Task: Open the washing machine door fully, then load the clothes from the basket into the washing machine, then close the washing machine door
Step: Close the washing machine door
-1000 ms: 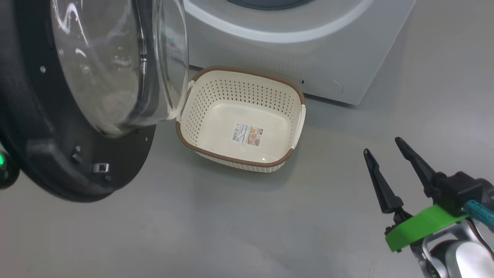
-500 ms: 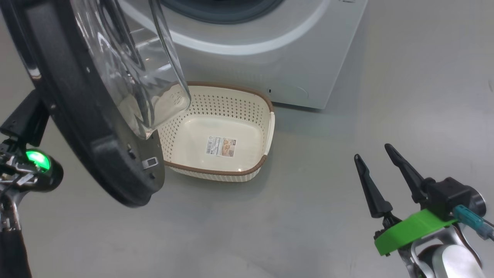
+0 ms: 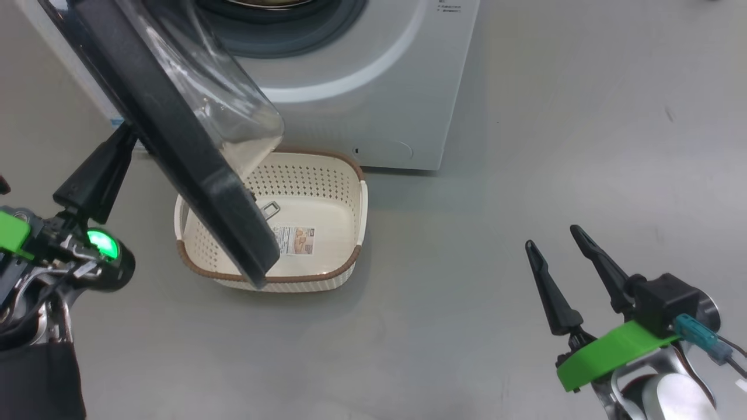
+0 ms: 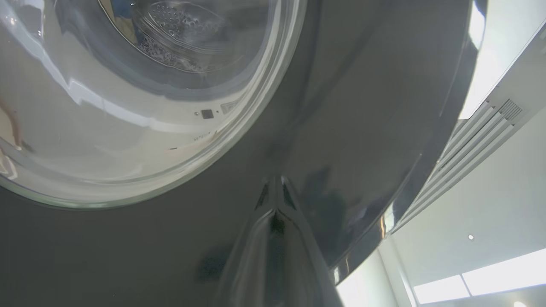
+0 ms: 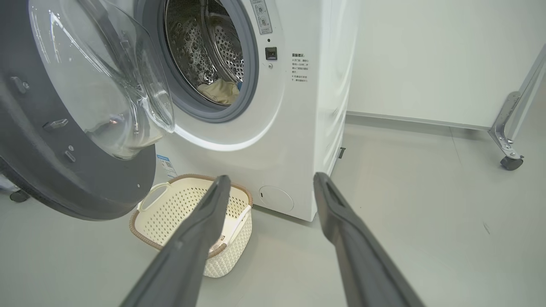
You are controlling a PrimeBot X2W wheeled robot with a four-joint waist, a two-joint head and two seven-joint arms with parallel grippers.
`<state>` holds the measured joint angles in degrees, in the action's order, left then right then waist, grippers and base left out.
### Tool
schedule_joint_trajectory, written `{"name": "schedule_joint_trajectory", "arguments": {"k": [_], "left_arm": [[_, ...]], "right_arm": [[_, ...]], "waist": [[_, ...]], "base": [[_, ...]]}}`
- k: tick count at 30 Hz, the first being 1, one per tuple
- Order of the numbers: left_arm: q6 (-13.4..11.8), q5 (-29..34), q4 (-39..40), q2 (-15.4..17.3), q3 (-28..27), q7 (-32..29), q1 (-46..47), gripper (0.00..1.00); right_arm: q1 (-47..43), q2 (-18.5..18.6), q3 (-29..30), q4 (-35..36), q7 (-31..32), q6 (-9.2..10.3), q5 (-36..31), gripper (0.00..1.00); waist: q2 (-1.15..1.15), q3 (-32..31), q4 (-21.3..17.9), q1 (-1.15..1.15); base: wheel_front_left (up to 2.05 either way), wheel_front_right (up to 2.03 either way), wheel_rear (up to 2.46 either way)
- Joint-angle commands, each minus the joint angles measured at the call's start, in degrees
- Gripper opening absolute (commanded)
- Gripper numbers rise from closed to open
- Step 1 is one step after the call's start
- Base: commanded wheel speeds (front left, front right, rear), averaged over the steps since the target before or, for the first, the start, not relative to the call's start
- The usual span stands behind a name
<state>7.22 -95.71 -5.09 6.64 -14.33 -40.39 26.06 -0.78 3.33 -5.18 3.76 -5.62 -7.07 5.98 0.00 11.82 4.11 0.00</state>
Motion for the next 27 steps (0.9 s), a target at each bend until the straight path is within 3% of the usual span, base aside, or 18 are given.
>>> {"name": "schedule_joint_trajectory", "arguments": {"k": [1,27], "left_arm": [[0.26,0.67,1.56,1.28,-1.21,-0.48,2.89,0.00],[0.26,6.19,-9.37,-2.27,1.39,6.74,15.32,0.00]], "right_arm": [[1.10,-0.12,-1.36,1.64,-0.93,-0.42,0.47,1.00],[3.26,-0.45,-2.44,-0.09,-2.45,-0.42,2.06,1.00]], "waist": [[0.00,-0.43,-1.16,0.00],[0.00,0.89,-9.91,0.00]], "base": [[0.00,0.00,0.00],[0.00,0.00,0.00]]}}
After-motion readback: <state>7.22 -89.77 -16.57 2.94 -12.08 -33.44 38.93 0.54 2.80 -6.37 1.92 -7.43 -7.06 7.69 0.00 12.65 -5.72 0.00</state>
